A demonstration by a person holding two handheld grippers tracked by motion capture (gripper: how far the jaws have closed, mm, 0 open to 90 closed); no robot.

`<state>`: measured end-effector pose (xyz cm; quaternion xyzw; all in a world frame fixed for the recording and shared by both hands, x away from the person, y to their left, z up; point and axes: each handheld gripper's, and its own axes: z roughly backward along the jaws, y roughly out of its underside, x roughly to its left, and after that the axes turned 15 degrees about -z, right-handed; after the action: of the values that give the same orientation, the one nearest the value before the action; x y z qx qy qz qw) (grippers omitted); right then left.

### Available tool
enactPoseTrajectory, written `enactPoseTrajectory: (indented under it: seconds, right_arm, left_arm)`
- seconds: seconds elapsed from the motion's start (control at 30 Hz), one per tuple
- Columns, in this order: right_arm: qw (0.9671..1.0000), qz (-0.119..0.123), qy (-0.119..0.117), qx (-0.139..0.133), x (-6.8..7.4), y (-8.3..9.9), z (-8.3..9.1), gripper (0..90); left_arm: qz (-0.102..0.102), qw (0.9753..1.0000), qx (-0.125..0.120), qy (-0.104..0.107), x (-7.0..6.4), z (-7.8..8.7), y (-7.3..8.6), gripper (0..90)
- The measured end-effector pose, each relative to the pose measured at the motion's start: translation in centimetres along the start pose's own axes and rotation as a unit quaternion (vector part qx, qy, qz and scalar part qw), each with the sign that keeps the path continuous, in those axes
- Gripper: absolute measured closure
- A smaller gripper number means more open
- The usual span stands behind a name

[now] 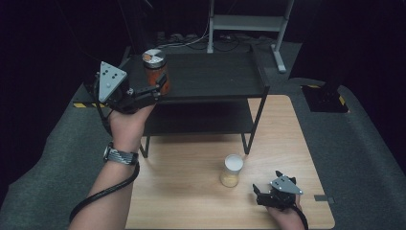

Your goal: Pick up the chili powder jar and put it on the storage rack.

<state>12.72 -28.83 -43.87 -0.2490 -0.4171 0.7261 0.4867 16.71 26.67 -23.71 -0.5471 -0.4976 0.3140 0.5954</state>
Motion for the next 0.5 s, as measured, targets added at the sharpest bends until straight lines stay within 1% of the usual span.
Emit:
enactPoseTrajectory:
  seconds: [0.23, 0.33, 0.5]
  right_arm:
    - [1.0000, 0.000, 0.000, 0.000, 0.0, 0.0, 0.0, 0.5]
    - [1.0000, -0.002, -0.001, 0.000, -0.1, 0.0, 0.0, 0.4]
    - [1.0000, -0.001, -0.001, 0.002, 0.0, -0.1, 0.0, 0.5]
  left_arm:
    - [0.001, 1.0000, 0.003, 0.006, 0.0, 0.8, 0.3, 0.4]
    - [-0.005, 1.0000, 0.003, 0.004, -0.2, 1.5, 0.4, 0.4]
    - [-0.009, 0.9999, 0.004, 0.004, -0.2, 2.5, 0.7, 0.4]
